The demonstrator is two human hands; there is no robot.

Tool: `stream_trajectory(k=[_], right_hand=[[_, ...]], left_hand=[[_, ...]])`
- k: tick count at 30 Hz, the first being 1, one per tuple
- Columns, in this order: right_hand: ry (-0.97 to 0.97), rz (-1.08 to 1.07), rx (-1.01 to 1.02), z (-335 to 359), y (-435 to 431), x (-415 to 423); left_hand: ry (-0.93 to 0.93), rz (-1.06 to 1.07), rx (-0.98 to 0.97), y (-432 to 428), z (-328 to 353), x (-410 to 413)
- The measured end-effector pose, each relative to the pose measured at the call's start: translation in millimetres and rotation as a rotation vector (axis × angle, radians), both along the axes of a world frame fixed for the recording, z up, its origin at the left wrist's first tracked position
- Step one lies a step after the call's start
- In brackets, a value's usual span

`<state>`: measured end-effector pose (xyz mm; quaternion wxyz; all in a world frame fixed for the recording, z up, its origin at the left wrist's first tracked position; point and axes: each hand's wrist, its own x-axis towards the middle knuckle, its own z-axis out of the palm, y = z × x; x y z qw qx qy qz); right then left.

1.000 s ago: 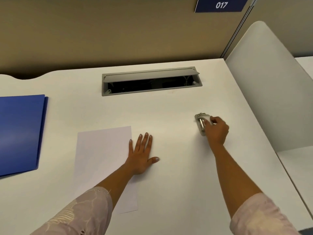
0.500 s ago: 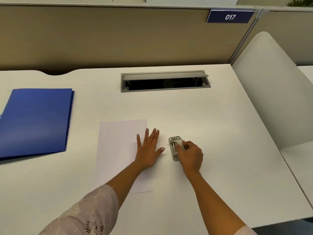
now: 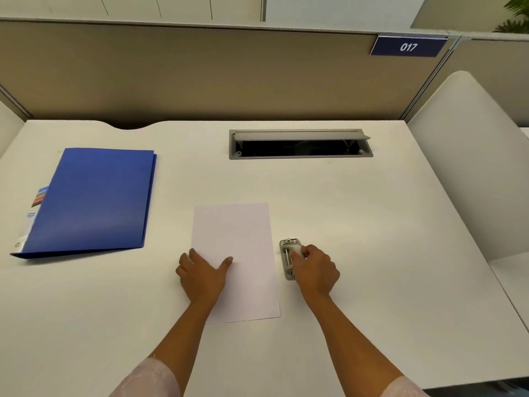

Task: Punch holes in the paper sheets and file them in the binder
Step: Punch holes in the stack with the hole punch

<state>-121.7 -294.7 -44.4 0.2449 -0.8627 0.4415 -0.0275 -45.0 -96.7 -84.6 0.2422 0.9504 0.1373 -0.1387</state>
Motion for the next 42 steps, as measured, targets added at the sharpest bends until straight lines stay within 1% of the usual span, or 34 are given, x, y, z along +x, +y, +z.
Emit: stream_trajectory(k=[3, 6, 10, 15, 22, 26, 30, 32, 35, 37, 39, 42], right_hand=[[0.057, 0.049, -0.029, 2, 2, 2], [0.11, 0.117, -0.051, 5, 5, 3], [0.11, 0.212, -0.113, 12, 11, 1], [0.105, 0.247, -0.164, 12, 16, -2], [0.112, 0.241, -0.164, 16, 19, -3], [0.114, 0.24, -0.16, 16, 20, -3], [0.103, 0.213, -0.142, 15, 19, -4], [0.088, 0.158, -0.103, 11, 15, -2], [0.0, 0.023, 0.058, 2, 2, -1], [-0.019, -0.031, 0.173, -1, -6, -1], [-0.02, -0.056, 0.238, -2, -9, -2], [-0.024, -0.097, 0.297, -3, -8, 0]], left_hand=[[0.054, 0.002, 0.038, -7, 6, 5], [0.084, -0.02, 0.134, -11, 8, 6], [0.042, -0.049, 0.205, -10, 7, 3], [0.069, -0.028, 0.156, -7, 8, 7], [0.059, -0.042, 0.067, 1, 5, 12], [0.051, -0.007, -0.059, 1, 4, 12], [0.119, -0.008, -0.127, 0, 10, 11], [0.149, 0.032, -0.202, 2, 12, 10], [0.148, 0.129, -0.358, 12, 12, 7], [0.153, 0.233, -0.519, 20, 12, 6], [0.161, 0.329, -0.693, 27, 14, 6], [0.212, 0.336, -0.882, 36, 13, 8]])
